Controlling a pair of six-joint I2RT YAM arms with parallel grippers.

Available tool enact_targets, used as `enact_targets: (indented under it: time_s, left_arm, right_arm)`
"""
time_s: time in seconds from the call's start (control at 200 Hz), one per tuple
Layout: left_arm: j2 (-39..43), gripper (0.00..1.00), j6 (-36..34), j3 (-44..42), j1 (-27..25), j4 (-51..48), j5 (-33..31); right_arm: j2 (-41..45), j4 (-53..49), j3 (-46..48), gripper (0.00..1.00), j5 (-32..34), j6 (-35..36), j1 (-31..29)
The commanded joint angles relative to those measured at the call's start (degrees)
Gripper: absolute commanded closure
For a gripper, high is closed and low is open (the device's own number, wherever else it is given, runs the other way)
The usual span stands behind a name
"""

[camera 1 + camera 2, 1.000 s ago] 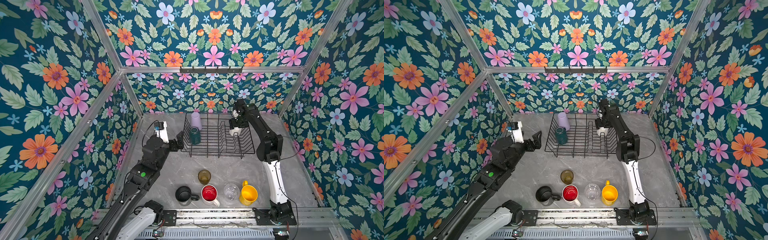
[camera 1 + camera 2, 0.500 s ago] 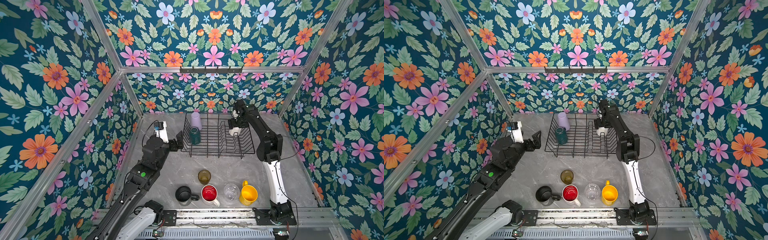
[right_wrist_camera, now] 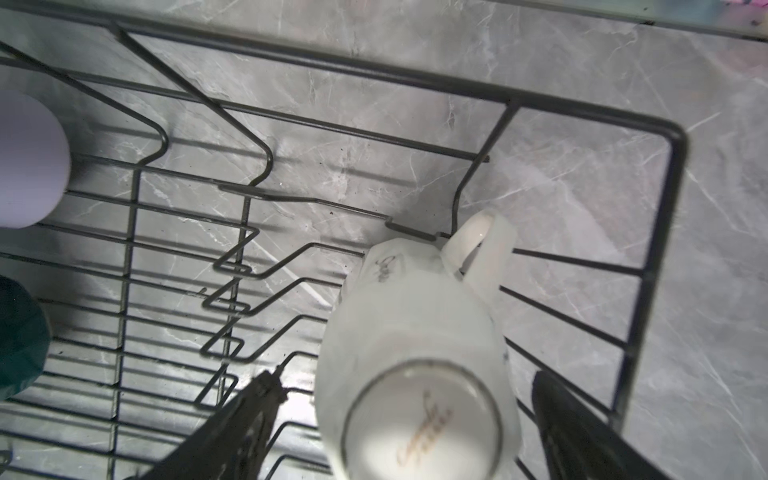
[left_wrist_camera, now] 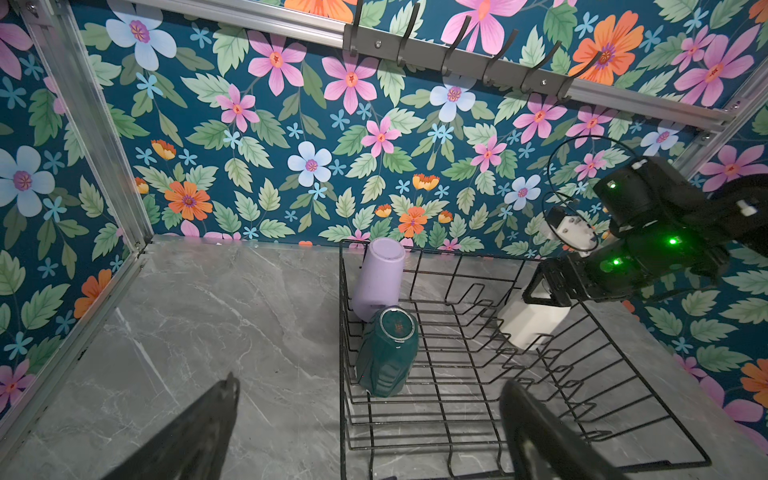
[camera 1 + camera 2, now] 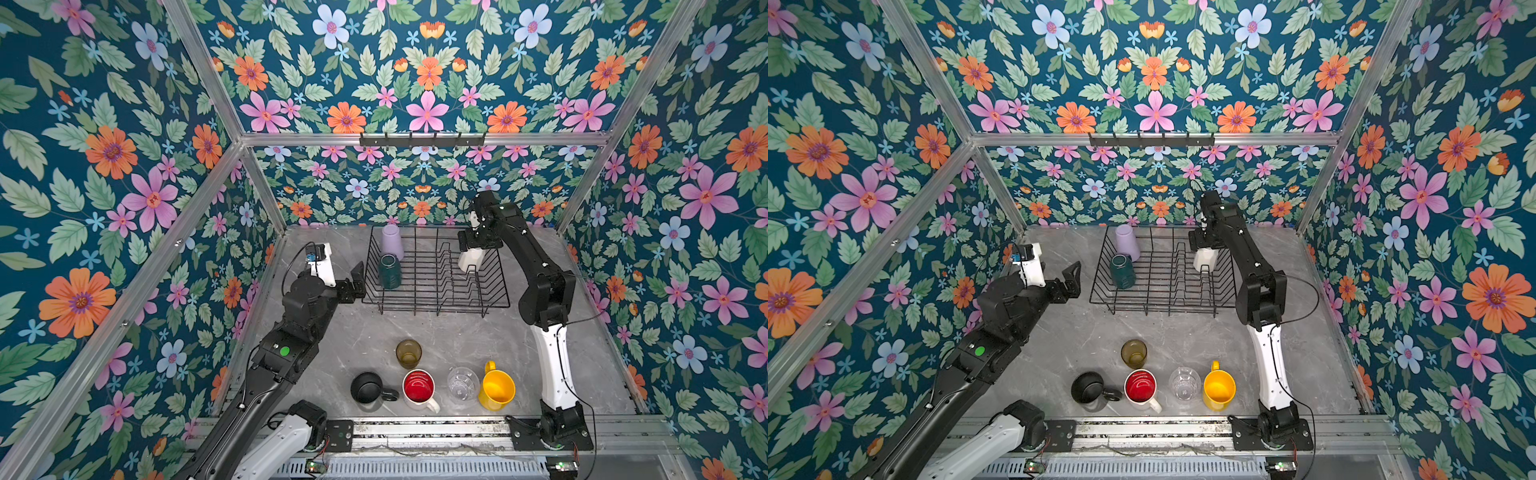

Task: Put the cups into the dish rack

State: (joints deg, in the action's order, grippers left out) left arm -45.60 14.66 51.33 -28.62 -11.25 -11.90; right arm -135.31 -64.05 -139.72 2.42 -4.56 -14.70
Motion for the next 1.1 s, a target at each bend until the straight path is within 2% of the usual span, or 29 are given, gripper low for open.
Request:
enact_targets:
  time_s: [0.0, 0.205, 0.32, 0.47, 0.575, 0.7, 0.895, 1.095]
  left_arm:
    - [0.3, 0.00, -0.7, -0.2, 0.0, 0.2, -0.4]
    - [1.0, 0.00, -0.8, -1.1, 0.0, 2.0, -0.7]
    - [1.2, 0.00, -0.9, -1.8, 0.0, 3.6, -0.4]
    - [1.5, 0.00, -1.2, -3.3, 0.0, 5.8, -0.8]
    - [1.6, 0.00, -1.2, -4.2, 0.0, 7.3, -0.6]
    - [1.4, 0.00, -1.0, -4.8, 0.0, 9.0, -0.3]
    - [1.1, 0.00, -0.2, -5.7, -0.1, 11.0, 0.4]
    - [1.0, 0.00, -0.2, -5.8, 0.0, 11.6, 0.7]
  right_arm:
    - [3.9, 1.4, 2.4, 0.05, 1.3, -1.4, -0.1]
    - [20.3, 8.9, 20.1, 0.07, 1.7, -3.1, -0.2]
    - [31.7, 11.5, 33.8, 0.10, 1.1, -4.9, -0.3]
    - [48.3, 12.9, 53.0, 0.12, 0.6, -8.2, -1.8]
    - [57.2, 9.7, 61.9, 0.14, 1.7, -11.0, -3.7]
    - [65.4, 4.3, 68.2, 0.17, 4.4, -15.8, -8.2]
    - [75.0, -2.0, 76.6, 0.22, 4.9, -25.3, -13.9]
    - [81.2, -5.0, 84.0, 0.35, 3.2, -34.1, -20.7]
